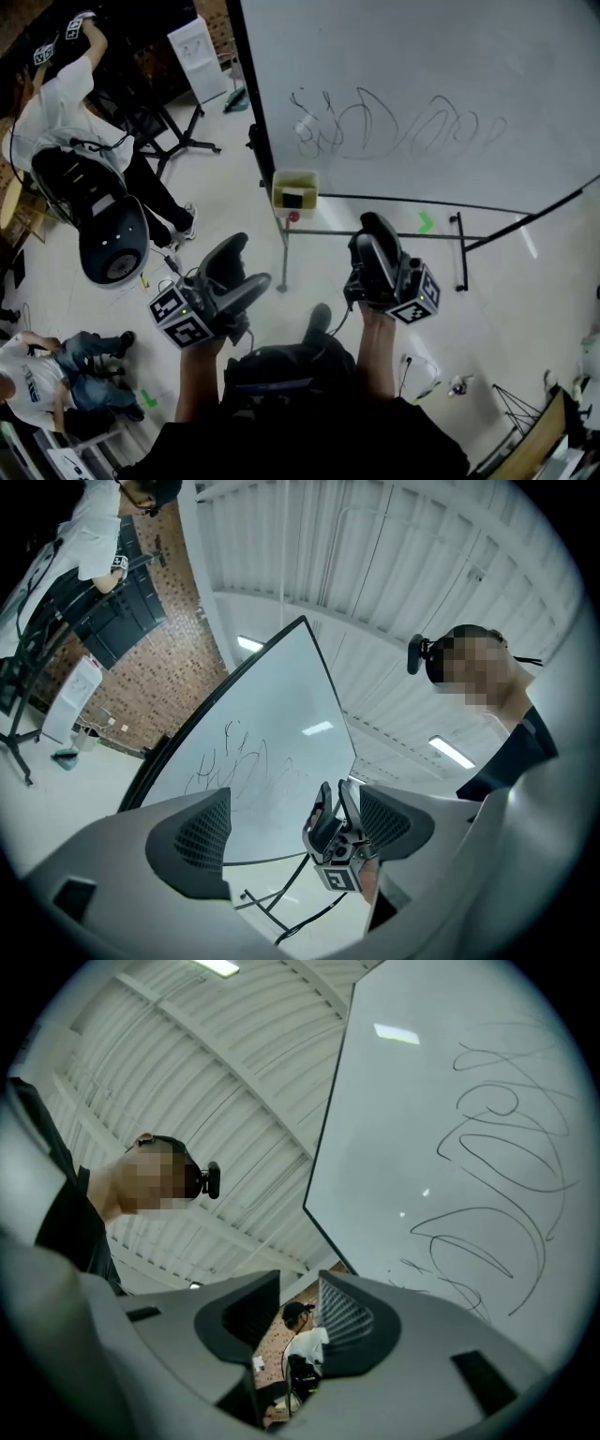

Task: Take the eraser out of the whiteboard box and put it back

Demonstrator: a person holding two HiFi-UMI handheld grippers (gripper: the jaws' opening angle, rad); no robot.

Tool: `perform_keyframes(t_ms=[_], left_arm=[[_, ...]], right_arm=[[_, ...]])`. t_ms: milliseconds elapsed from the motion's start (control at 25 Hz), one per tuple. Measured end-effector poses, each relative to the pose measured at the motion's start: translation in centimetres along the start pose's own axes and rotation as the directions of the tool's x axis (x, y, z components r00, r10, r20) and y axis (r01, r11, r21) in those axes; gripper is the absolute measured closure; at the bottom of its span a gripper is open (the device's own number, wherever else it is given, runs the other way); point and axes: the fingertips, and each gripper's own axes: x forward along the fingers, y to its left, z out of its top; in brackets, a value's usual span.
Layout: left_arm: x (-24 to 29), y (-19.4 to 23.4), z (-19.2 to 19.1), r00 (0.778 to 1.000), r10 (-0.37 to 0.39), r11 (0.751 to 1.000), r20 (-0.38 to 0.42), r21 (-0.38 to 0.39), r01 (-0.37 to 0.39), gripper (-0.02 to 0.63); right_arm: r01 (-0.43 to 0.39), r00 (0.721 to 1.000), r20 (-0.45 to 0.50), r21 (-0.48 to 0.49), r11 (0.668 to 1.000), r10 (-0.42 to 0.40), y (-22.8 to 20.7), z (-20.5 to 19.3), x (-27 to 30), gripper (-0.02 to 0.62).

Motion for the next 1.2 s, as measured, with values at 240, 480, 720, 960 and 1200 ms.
perform_keyframes(t_ms=[240,480,720,960,1200], left_arm=[[-5.8,-2.0,-0.4,0.996,-0.089,0.996,-0.017,-0.022,0.089,0.178],[-12.1,-4.1,-1.8,0.988,-0.150,0.986,-0.018,-0.078,0.149,0.178],[-16.3,-5.8,-2.4,0.978,-0.209,0.972,-0.005,-0.107,0.207,0.178],[-19.4,-7.4,-2.0,0.972,-0.236,0.963,0.017,-0.130,0.237,0.178],[-19.9,-8.6,-2.0,0.964,-0.266,0.952,0.016,-0.151,0.265,0.178]], right_arm=[[0.060,0.998,0.027,-0.065,0.996,-0.059,7.2,-2.6,-0.9,0.449],[0.138,0.990,0.018,-0.090,0.986,-0.137,13.8,-6.8,-2.4,0.450],[0.176,0.984,0.003,-0.139,0.974,-0.178,18.8,-9.4,-2.9,0.449],[0.191,0.981,-0.014,-0.149,0.970,-0.195,22.4,-10.9,-2.1,0.449],[0.205,0.976,-0.040,-0.179,0.962,-0.216,24.7,-11.2,-2.0,0.450]])
